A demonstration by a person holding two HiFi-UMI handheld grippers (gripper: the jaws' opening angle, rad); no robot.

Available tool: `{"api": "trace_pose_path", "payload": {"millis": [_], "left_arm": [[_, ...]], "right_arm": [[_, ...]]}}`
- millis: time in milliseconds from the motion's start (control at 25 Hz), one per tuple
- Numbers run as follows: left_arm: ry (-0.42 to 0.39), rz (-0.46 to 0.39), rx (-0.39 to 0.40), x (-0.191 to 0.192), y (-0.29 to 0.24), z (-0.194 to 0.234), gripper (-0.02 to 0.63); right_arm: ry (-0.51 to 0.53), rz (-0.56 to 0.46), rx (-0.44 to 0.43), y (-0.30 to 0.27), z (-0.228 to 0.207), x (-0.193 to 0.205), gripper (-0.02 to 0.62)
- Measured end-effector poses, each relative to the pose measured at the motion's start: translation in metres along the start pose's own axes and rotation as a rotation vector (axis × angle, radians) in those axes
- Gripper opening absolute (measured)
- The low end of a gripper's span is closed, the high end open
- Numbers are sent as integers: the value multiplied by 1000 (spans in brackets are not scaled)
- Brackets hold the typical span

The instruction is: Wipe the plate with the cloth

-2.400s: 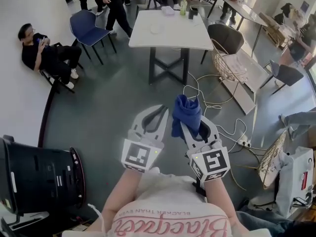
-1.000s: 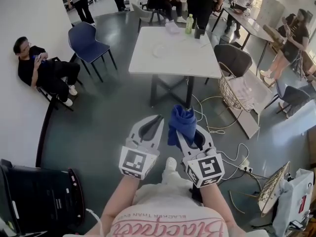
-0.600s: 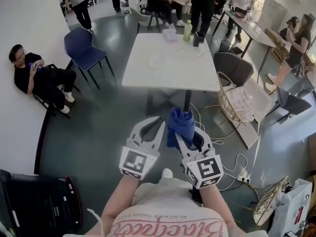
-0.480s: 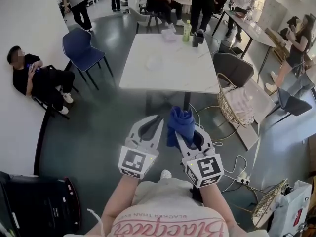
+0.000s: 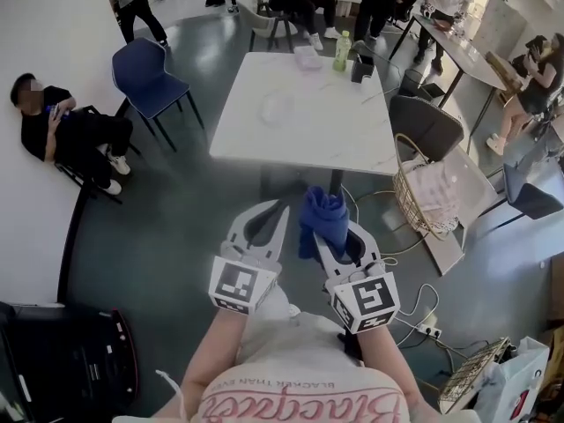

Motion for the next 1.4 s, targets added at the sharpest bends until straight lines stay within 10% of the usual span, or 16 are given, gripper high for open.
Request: {"api": "trace_pose_path", "payload": {"millis": [720, 1040, 1400], "left_arm": [[150, 47, 55, 37, -138, 142, 30], [129, 208, 132, 59, -203, 223, 43], [249, 160, 169, 87, -259, 314, 43]], "right_arm": [[-42, 35, 26, -175, -72, -2, 114], [-52, 51, 54, -282, -105, -16, 115], [-83, 106, 71, -379, -135, -9, 115]]}}
Point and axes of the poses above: the fingertips, and each gripper's own axes: y backward along the fingers, z to its left, x out of its underside, the point moved 3 cm from there along y, backward along the fingers, and after that the axes turned 8 degrees about x, right-handed, at the moved point
